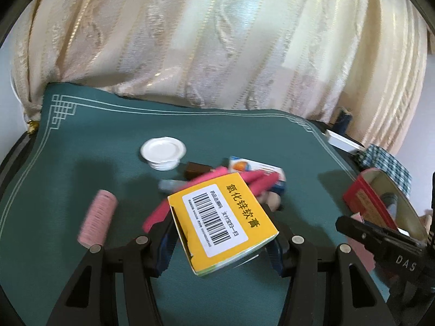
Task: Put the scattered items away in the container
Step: 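Carry the yellow box and pink roller into the red tin and release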
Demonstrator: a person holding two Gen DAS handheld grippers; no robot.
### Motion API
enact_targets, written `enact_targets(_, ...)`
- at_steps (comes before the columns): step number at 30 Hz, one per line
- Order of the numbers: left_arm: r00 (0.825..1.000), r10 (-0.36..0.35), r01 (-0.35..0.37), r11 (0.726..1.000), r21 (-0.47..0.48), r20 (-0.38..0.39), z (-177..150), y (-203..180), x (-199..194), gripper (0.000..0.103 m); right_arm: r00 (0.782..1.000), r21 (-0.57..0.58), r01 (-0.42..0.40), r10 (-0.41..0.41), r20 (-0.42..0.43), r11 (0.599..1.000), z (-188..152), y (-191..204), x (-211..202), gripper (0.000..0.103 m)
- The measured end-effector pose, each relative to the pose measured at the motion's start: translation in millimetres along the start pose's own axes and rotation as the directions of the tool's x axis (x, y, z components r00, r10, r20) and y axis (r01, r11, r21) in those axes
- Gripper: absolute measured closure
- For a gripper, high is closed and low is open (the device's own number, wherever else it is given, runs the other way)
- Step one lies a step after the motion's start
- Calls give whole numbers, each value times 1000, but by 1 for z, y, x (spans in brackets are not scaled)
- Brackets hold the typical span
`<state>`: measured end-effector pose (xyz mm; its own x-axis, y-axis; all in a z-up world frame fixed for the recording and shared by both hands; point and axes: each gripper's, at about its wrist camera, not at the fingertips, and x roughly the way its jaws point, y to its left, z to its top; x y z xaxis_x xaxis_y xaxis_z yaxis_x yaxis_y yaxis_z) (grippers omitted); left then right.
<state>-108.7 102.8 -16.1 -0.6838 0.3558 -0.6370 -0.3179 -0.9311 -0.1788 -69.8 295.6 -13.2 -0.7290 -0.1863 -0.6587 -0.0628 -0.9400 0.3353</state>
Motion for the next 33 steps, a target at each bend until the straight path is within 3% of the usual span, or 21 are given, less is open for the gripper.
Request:
enact_targets(12, 995, -99, 100, 994, 39, -15, -4, -64, -14, 45, 991, 69, 38, -46, 122, 997, 0, -53, -71, 73)
enact_targets(19, 987, -160, 162, 982, 100, -23, 0, -115, -19, 45, 968, 137, 132, -157, 195, 982, 3, -109, -117, 73)
enact_targets(25, 976, -214, 219, 964, 152, -47, -4, -161, -17, 45, 953, 213, 193, -235, 192, 958, -2, -160, -141, 73)
enact_targets(33, 961, -265, 276, 938, 210, -79, -6, -213, -11, 45, 951, 230, 213, -255, 175, 950, -8, -189, -147, 72)
